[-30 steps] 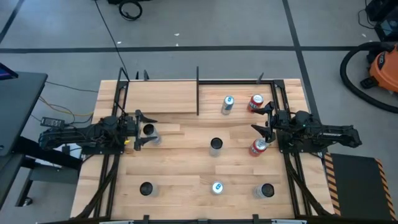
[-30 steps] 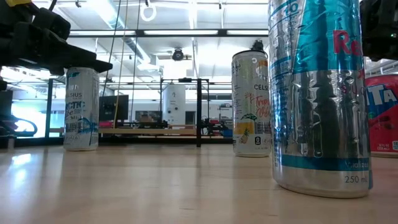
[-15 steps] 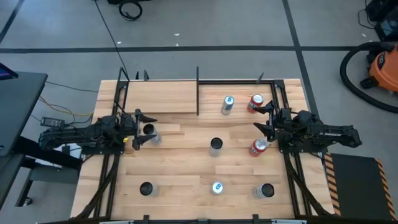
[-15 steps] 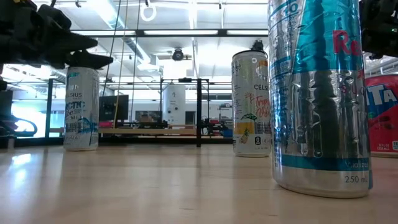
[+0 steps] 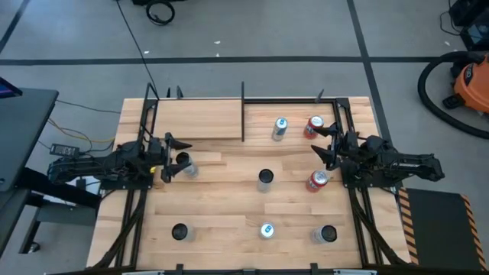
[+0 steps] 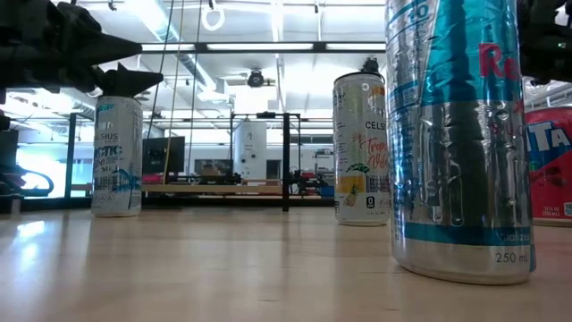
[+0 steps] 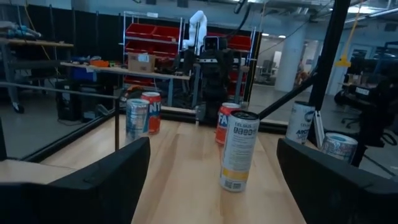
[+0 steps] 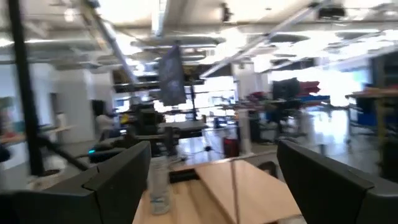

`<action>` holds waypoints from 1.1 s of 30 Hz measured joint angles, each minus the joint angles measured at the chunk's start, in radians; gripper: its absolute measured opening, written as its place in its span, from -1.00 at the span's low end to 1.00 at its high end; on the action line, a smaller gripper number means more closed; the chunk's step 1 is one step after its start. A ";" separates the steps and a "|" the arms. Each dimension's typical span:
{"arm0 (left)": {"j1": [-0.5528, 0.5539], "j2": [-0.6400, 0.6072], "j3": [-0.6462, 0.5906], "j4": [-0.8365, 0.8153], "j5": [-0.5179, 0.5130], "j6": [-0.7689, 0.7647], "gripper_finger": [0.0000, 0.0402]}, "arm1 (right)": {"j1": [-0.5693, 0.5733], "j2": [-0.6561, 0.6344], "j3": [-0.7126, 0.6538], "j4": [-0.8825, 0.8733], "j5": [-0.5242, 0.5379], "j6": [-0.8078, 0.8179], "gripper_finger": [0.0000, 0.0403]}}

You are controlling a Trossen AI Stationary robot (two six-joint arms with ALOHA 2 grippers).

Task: Place canned beverage on shelf
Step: Put the top white yellow soda can on the shelf

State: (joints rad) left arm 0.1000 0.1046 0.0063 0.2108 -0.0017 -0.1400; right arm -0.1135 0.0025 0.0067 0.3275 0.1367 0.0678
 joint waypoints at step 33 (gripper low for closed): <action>0.000 0.000 0.005 0.201 -0.001 -0.009 0.76 | 0.000 0.079 0.142 0.086 -0.064 -0.076 0.78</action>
State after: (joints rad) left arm 0.0999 0.1041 0.0110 0.4113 -0.0029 -0.1495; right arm -0.1135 0.0818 0.1484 0.4137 0.0723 -0.0083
